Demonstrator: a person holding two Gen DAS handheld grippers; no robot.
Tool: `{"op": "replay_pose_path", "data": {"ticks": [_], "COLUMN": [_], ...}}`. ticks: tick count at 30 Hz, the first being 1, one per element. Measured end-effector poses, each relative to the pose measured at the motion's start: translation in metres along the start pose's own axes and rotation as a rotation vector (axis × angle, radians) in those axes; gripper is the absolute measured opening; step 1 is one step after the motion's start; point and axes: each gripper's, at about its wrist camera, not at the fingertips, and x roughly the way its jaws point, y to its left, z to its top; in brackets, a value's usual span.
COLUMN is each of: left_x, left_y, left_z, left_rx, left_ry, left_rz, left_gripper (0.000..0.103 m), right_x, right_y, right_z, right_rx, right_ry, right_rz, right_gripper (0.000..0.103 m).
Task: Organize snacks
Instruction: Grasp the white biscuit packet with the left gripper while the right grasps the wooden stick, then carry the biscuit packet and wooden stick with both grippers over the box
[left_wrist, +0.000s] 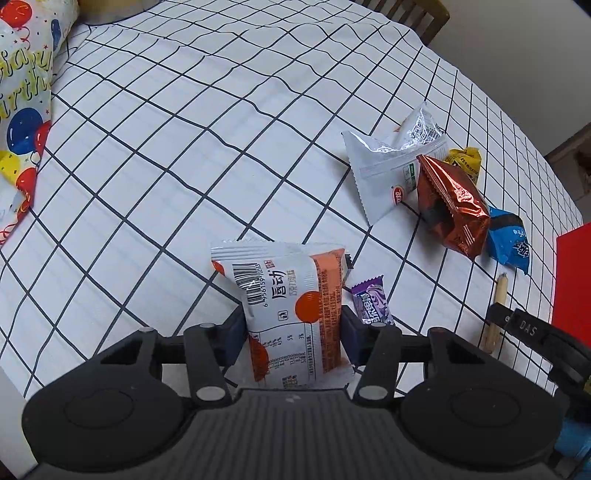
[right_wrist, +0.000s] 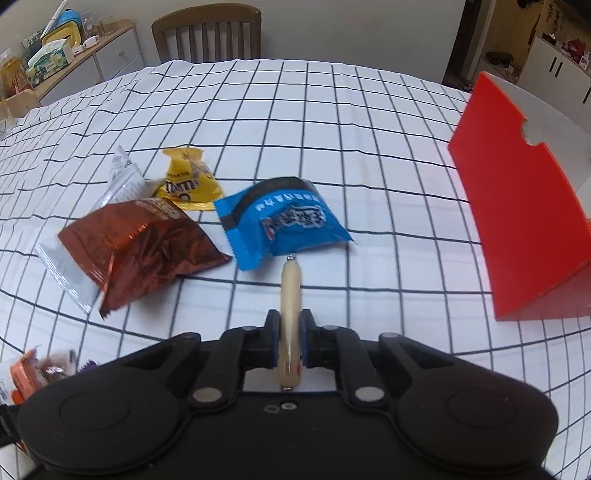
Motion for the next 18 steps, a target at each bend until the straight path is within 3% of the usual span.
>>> {"op": "replay_pose_path", "data": {"ticks": [18], "left_x": [-0.044], "left_y": [-0.011], "left_z": [-0.028], "left_rx": [0.077], "left_ry": [-0.035], "left_rz": [-0.034], "left_gripper": [0.051], "right_x": [-0.063], "right_y": [-0.036], "right_z": [-0.032], "right_rx": [0.009], "right_ry": [-0.074], "right_rz": [0.066], "right_gripper": [0.009]}}
